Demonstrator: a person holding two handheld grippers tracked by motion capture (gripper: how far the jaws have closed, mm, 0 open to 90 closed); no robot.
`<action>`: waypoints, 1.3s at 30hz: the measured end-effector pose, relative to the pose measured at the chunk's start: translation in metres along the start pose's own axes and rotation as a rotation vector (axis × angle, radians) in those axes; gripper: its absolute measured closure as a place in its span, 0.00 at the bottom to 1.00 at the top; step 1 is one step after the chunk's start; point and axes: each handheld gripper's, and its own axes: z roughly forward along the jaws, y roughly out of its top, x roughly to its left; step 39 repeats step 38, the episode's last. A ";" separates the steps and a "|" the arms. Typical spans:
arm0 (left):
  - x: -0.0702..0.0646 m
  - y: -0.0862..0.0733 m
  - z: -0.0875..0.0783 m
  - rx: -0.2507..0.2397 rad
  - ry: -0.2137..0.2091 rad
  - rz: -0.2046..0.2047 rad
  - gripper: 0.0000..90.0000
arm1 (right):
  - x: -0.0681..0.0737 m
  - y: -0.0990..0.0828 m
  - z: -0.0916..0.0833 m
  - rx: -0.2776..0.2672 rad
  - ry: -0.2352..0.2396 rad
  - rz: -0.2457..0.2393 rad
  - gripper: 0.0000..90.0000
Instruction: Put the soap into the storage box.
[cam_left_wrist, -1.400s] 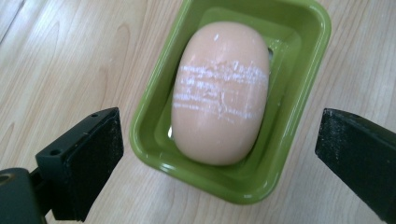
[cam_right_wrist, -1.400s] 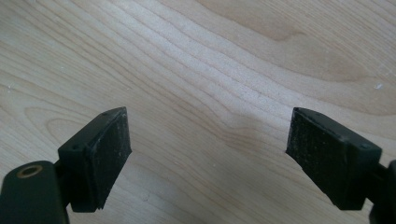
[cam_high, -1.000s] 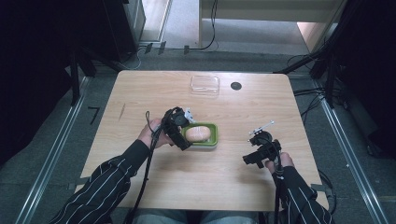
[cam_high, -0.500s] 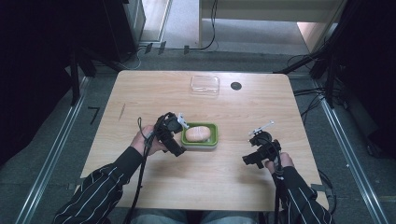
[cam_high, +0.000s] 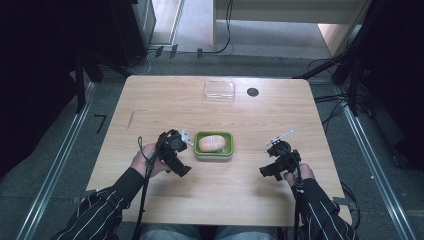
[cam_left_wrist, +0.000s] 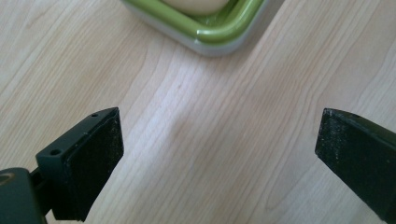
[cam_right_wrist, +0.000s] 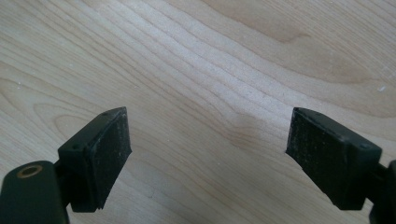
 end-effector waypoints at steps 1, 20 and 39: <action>-0.001 -0.002 -0.001 0.003 0.002 -0.003 0.02 | 0.000 0.000 0.000 -0.001 0.000 -0.006 0.16; -0.008 -0.049 -0.008 0.010 0.001 -0.062 0.02 | 0.001 -0.001 0.000 -0.002 -0.005 -0.009 0.16; -0.007 -0.068 -0.007 0.028 -0.002 -0.109 0.02 | 0.001 -0.001 0.000 0.001 -0.009 -0.009 0.16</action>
